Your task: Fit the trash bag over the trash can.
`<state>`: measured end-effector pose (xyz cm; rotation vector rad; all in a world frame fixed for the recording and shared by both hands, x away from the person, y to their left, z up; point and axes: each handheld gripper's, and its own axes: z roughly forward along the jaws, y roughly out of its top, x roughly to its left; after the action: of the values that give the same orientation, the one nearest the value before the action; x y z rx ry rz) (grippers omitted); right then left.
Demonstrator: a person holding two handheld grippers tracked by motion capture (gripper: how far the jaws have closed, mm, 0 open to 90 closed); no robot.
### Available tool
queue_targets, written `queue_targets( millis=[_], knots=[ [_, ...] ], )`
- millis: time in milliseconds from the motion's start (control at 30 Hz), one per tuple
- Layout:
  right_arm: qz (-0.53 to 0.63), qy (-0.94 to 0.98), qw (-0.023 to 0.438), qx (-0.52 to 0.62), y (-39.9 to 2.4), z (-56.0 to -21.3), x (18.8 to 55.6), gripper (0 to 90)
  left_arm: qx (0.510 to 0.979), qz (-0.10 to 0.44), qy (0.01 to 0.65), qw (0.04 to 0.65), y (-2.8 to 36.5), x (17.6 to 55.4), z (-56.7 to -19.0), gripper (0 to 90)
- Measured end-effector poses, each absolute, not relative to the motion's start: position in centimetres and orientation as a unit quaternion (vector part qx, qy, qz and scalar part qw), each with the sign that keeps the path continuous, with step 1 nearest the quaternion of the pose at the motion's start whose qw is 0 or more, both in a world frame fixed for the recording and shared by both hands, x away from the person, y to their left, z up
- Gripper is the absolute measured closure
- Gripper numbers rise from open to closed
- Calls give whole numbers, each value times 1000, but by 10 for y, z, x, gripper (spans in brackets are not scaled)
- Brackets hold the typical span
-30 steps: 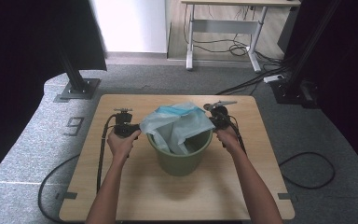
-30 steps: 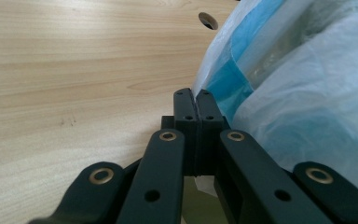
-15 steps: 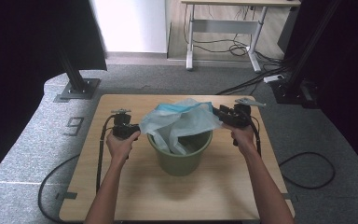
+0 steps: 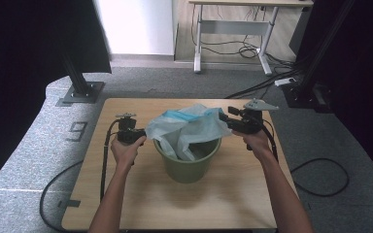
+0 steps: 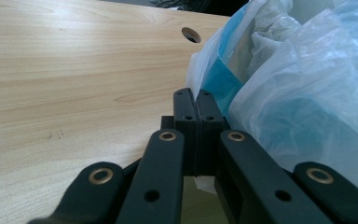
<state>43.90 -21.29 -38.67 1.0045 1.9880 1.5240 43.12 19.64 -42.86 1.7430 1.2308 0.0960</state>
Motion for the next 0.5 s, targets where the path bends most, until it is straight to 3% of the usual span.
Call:
queue_targets(
  millis=[333, 467, 500],
  knots=[
    [534, 732, 245, 345, -198, -388, 455, 436, 711, 34, 507, 486, 197, 434, -429, 894],
    [533, 748, 228, 323, -194, -390, 458, 595, 711, 33, 507, 486, 196, 435, -429, 894],
    [534, 751, 227, 316, -193, -390, 457, 675, 712, 34, 506, 486, 196, 434, -429, 894]
  ],
)
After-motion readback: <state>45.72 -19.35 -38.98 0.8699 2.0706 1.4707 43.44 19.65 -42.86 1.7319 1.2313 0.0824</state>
